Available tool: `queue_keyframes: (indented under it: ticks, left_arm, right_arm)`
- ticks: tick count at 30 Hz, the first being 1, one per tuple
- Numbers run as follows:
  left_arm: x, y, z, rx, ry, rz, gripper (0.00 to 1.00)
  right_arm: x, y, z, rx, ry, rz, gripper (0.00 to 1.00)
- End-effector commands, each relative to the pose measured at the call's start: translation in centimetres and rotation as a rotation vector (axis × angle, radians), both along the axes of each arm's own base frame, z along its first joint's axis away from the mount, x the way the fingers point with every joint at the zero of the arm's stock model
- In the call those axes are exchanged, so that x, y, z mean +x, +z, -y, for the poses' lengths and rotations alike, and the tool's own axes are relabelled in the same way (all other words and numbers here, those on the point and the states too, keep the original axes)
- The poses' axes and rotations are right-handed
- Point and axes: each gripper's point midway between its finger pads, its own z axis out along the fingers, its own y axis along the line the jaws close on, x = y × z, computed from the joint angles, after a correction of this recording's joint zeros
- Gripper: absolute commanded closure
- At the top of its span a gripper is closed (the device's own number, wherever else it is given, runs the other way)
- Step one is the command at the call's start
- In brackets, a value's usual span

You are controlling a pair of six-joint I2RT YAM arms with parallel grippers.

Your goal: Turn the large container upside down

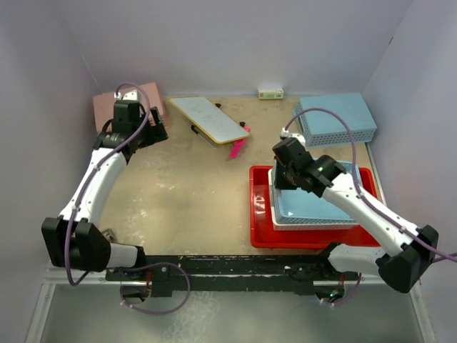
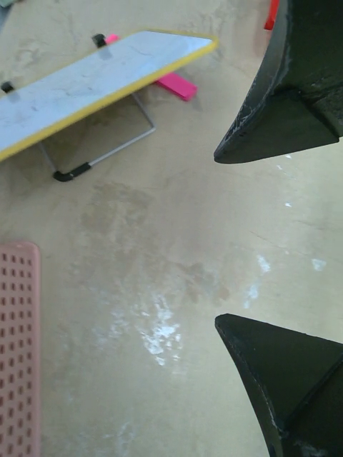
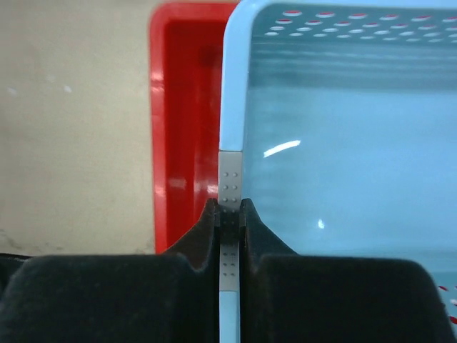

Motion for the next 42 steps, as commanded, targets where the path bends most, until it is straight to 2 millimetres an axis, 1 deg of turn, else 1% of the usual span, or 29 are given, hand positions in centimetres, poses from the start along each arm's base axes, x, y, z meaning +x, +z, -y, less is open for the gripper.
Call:
queue_keyframes:
  ticks: [1, 3, 6, 8, 9, 10, 12, 13, 14, 15, 18, 20, 23, 26, 28, 32, 37, 42]
  left_arm:
    - [-3.2, 1.5, 0.2, -0.032, -0.011, 0.043, 0.16]
    - [-4.3, 1.9, 0.0, -0.038, -0.004, 0.05, 0.16]
    - [-5.2, 3.5, -0.1, -0.048, 0.006, 0.092, 0.16]
    - [-5.6, 5.1, -0.3, -0.056, 0.021, 0.126, 0.16]
    - [-5.7, 6.1, -0.5, -0.057, 0.031, 0.144, 0.16]
    - [-5.9, 7.0, -0.7, -0.06, 0.044, 0.161, 0.16]
    - [-6.2, 8.9, -1.1, -0.065, 0.079, 0.193, 0.16]
    - [-6.3, 9.9, -1.4, -0.069, 0.1, 0.216, 0.16]
    - [-6.4, 11.4, -1.8, -0.07, 0.123, 0.248, 0.16]
    - [-6.6, 12.6, -2.3, -0.069, 0.153, 0.269, 0.16]
    - [-7.1, 16.2, -4.4, -0.036, 0.268, 0.325, 0.16]
    - [-7.7, 18.8, -5.5, -0.027, 0.328, 0.382, 0.16]
    - [-8.9, 22.0, -7.1, -0.027, 0.42, 0.466, 0.16]
    - [-10.0, 24.3, -8.0, -0.04, 0.468, 0.536, 0.16]
    - [-10.5, 25.2, -8.3, -0.045, 0.486, 0.564, 0.16]
    - [-11.2, 26.2, -8.9, -0.041, 0.518, 0.591, 0.16]
    - [-11.9, 27.2, -9.3, -0.046, 0.539, 0.618, 0.16]
    - [-12.0, 28.0, -9.2, -0.06, 0.536, 0.64, 0.16]
  right_arm:
    - [1.6, 10.5, 0.6, 0.098, -0.037, 0.234, 1.0]
    - [1.7, 14.1, 0.6, 0.134, -0.021, 0.305, 1.0]
    - [1.9, 19.5, -0.7, 0.226, 0.066, 0.414, 1.0]
    - [2.3, 23.4, -2.4, 0.316, 0.138, 0.509, 1.0]
    - [2.2, 25.3, -3.4, 0.377, 0.179, 0.546, 1.0]
    - [2.0, 26.7, -4.7, 0.436, 0.229, 0.57, 1.0]
    - [1.4, 29.0, -7.2, 0.556, 0.332, 0.593, 1.0]
    - [1.0, 29.8, -8.4, 0.611, 0.382, 0.595, 1.0]
    - [0.7, 30.4, -9.7, 0.668, 0.434, 0.593, 1.0]
    - [0.5, 30.6, -11.0, 0.721, 0.478, 0.579, 1.0]
    - [-0.7, 30.5, -14.9, 0.881, 0.612, 0.485, 1.0]
    - [-1.8, 30.4, -17.2, 0.969, 0.688, 0.438, 1.0]
    - [-3.5, 30.6, -19.7, 1.023, 0.761, 0.412, 1.0]
    - [-5.1, 30.9, -21.6, 1.069, 0.827, 0.381, 1.0]
    - [-6.0, 31.1, -22.6, 1.106, 0.861, 0.358, 1.0]
    - [-7.5, 30.8, -24.5, 1.131, 0.925, 0.311, 1.0]
    - [-8.1, 29.7, -26.8, 1.22, 0.985, 0.201, 1.0]
    - [-8.2, 29.2, -29.0, 1.347, 1.027, 0.082, 1.0]
